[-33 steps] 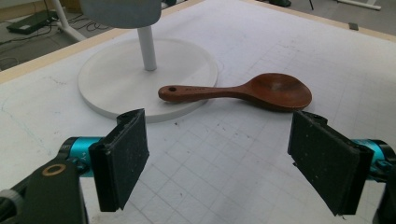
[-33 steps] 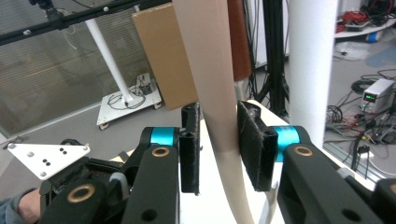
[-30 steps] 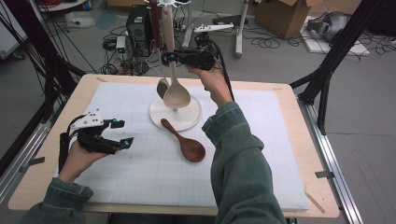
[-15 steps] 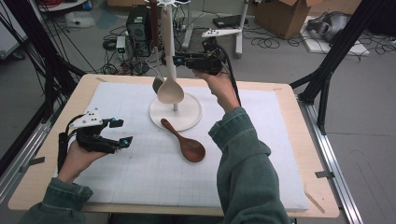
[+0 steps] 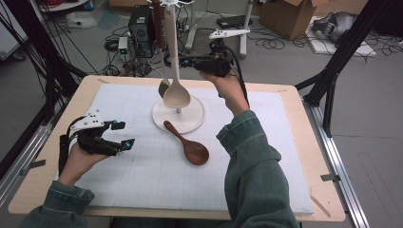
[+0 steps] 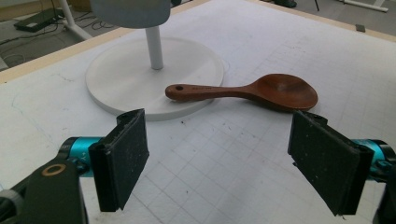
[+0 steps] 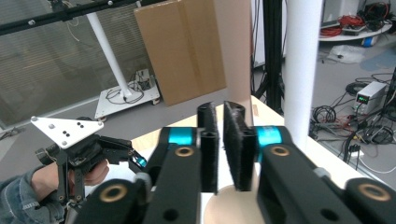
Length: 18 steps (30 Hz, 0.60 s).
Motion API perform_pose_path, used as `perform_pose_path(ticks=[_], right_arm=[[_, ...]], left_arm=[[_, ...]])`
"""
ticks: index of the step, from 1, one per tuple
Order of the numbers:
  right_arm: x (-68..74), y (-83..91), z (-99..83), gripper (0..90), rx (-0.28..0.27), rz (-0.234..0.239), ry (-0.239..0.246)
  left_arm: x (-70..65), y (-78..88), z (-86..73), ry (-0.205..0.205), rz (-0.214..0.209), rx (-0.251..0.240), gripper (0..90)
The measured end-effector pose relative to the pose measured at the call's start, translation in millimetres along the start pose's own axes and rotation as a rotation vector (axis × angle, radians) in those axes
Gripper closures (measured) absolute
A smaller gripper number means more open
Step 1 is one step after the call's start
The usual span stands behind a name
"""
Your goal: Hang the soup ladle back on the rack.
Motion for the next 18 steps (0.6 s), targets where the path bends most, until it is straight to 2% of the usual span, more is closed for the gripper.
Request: perform_pose_path(ticks=[4,7,9,18], right_arm=[[0.6,7.9,7.6,88.6,0.000,-0.006,0.010],[5.2,17.5,21.8,89.5,-0.042,0.005,0.016],[8.3,24.1,33.4,89.5,-0.060,-0.004,0.030],[12.9,32.7,71.9,89.5,-0.020,-0.047,0.074]], left_arm=[[1.1,1.5,0.8,-0.002,0.005,-0.005,20.1],[1.6,1.8,0.6,0.002,0.007,-0.005,20.1],[1.6,1.7,0.7,0.003,0.006,-0.005,20.0],[3.2,4.0,1.5,0.004,0.012,-0.008,20.0]])
Point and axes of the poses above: each handheld gripper's, and its own axes: y roughly backward along the jaws, z roughly out of its top, x roughly to its left, the point moved 6 cm from there along -y, roughly forward along the jaws, and after that the axes turned 3 degrees about z, right-handed, at the moved point
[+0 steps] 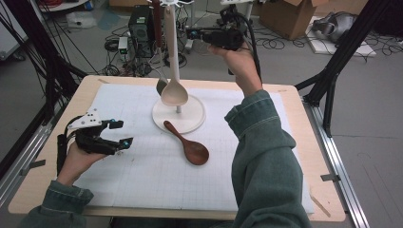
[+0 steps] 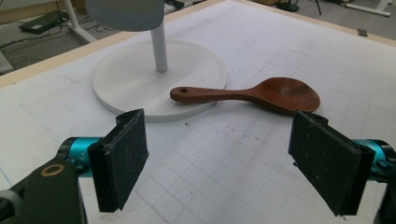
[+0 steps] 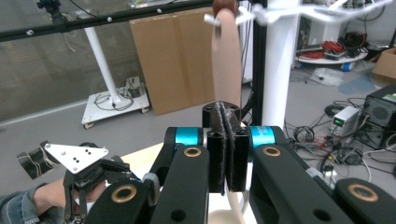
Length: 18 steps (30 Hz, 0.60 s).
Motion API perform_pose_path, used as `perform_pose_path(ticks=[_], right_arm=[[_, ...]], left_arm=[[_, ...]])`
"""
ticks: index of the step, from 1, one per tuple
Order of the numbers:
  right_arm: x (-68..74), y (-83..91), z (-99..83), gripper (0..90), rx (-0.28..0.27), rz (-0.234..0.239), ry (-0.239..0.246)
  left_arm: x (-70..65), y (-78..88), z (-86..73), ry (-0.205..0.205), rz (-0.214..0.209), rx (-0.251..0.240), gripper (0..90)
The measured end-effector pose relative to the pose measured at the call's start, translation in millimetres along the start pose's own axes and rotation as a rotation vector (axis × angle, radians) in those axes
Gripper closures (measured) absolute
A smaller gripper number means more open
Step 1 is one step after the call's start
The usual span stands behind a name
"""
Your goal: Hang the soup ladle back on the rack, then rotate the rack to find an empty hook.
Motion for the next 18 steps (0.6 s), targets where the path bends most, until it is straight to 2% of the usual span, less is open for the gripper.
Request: perform_pose_path(ticks=[7,18], right_arm=[[-3.2,-1.2,18.5,89.6,-0.009,-0.008,0.009],[-16.0,3.4,31.8,89.5,-0.031,-0.028,0.002]], left_arm=[[0.7,1.1,0.9,0.001,0.001,-0.003,20.0],[-0.3,-1.4,-0.8,0.002,-0.008,0.003,20.0]])
Point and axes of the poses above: each handheld gripper's, and its own axes: y roughly backward along the jaws, z roughly out of its top, x roughly to its left, the point moved 6 cm from there along -y, roughly forward along the jaws, and after that the axes turned 3 degrees about z, right-handed, at the moved point
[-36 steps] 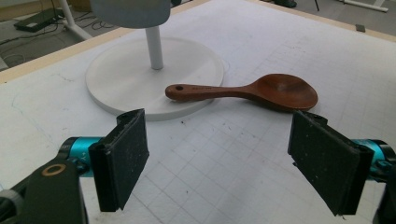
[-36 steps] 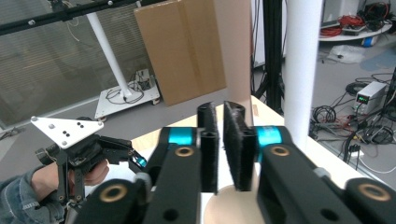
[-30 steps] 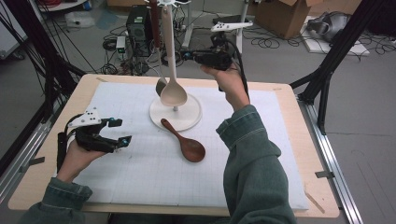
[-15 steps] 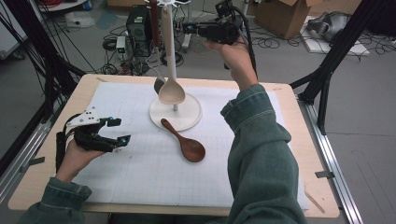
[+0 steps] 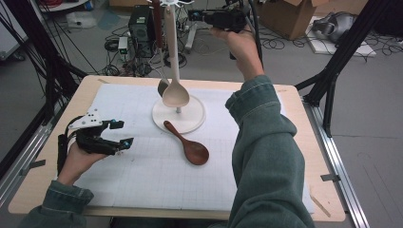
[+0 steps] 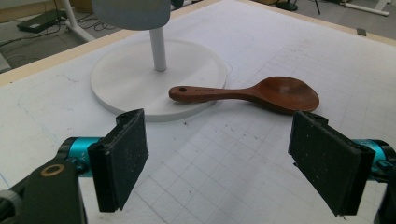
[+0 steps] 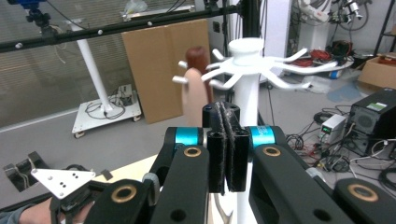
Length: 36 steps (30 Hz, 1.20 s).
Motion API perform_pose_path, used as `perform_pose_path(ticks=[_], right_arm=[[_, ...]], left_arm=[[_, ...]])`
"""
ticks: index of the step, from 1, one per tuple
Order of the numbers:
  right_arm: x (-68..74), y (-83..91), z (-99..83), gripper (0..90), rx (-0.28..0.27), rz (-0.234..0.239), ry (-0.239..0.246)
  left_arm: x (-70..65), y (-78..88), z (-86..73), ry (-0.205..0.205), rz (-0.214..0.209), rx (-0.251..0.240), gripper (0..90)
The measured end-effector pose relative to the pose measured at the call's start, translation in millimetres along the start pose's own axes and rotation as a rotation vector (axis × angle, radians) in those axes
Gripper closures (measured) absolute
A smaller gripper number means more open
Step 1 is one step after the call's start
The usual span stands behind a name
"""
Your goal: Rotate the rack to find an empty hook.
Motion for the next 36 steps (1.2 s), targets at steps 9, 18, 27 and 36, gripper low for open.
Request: perform_pose_path(ticks=[9,18,27,36], right_arm=[[-4.0,-7.6,11.6,89.5,-0.008,-0.009,0.001],[-1.8,-16.1,11.9,89.5,-0.008,-0.008,0.003],[5.4,-22.9,9.7,89.5,-0.001,0.000,0.012],[14.8,-29.0,12.0,89.6,0.007,-0.004,0.034]], left_arm=[[0.1,1.9,1.1,0.000,0.003,-0.006,20.0],[0.2,2.3,1.2,0.000,0.000,-0.007,20.0],[0.4,3.0,1.7,-0.003,0.002,-0.008,20.0],[-0.3,2.9,1.9,-0.001,0.003,-0.009,20.0]])
Point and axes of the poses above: each handheld gripper's, and its own axes: y roughly backward along the jaws, z roughly out of its top, x roughly to its left, the point moved 6 cm from there along -y, roughly forward along the jaws, and after that the axes turned 3 degrees about z, right-handed, at the moved point
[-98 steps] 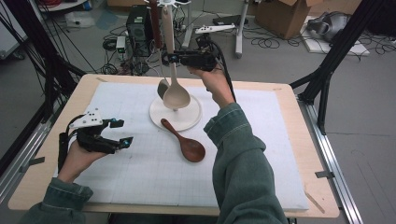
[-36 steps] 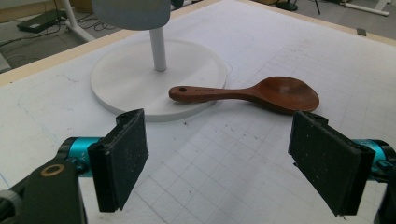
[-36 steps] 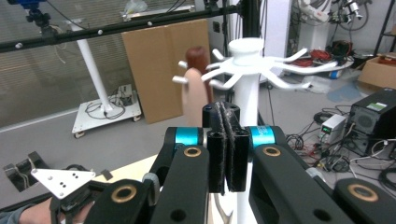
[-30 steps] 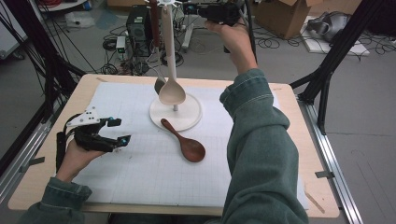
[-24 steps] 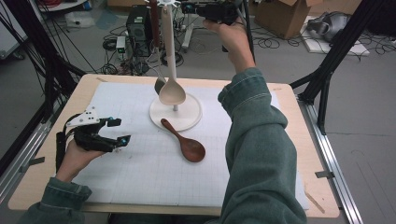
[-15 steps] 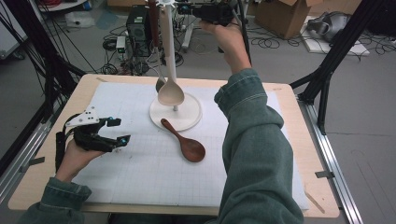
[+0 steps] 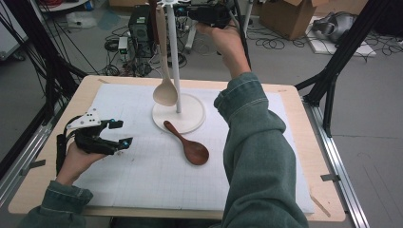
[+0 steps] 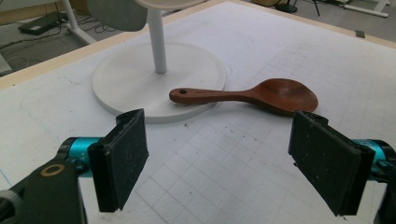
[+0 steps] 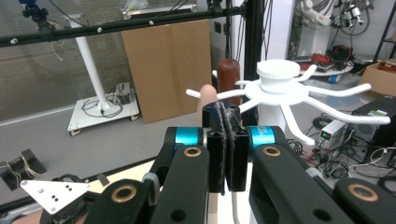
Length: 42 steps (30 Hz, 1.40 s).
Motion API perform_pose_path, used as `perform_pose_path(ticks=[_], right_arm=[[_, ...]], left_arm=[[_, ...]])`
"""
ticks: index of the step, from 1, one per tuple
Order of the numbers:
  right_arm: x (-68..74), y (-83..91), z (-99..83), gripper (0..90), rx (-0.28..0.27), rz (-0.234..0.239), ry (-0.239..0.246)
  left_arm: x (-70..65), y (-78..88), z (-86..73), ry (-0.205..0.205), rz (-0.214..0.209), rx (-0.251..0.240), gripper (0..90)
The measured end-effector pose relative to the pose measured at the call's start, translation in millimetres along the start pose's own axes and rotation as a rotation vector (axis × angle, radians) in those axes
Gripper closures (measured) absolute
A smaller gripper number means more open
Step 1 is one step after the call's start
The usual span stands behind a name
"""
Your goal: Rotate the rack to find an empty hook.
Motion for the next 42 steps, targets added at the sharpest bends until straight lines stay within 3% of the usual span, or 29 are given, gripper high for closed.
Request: perform_pose_path(ticks=[13,22,27,31,32,42], right_arm=[[9.0,-12.3,1.0,89.6,0.020,-0.008,0.020],[16.1,-9.1,-4.2,88.4,0.021,0.008,0.031],[20.7,1.7,-19.2,80.3,0.030,0.022,0.020],[23.0,8.7,-35.4,68.8,0.020,0.031,0.003],[23.7,10.0,-42.0,64.1,0.020,0.031,-0.008],[25.3,14.0,-106.0,50.9,0.089,0.017,-0.059]], left_arm=[[-0.4,0.8,1.0,-0.002,-0.002,-0.001,20.0],[-0.4,1.0,1.2,-0.003,-0.004,-0.003,20.0],[-0.3,-0.1,0.5,-0.003,-0.007,0.000,20.0],[-0.5,1.3,1.4,-0.006,-0.004,0.000,20.0],[-0.6,1.4,1.5,-0.005,-0.003,-0.001,20.0],[0.0,-0.3,0.3,-0.006,0.001,0.005,20.0]])
Point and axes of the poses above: each handheld gripper's, and its own axes: y roughly backward along the jaws, z roughly out of its top, x roughly to its left, the point moved 6 cm from there along -y, roughly forward along the jaws, and after that the axes turned 3 degrees about z, right-handed, at the moved point
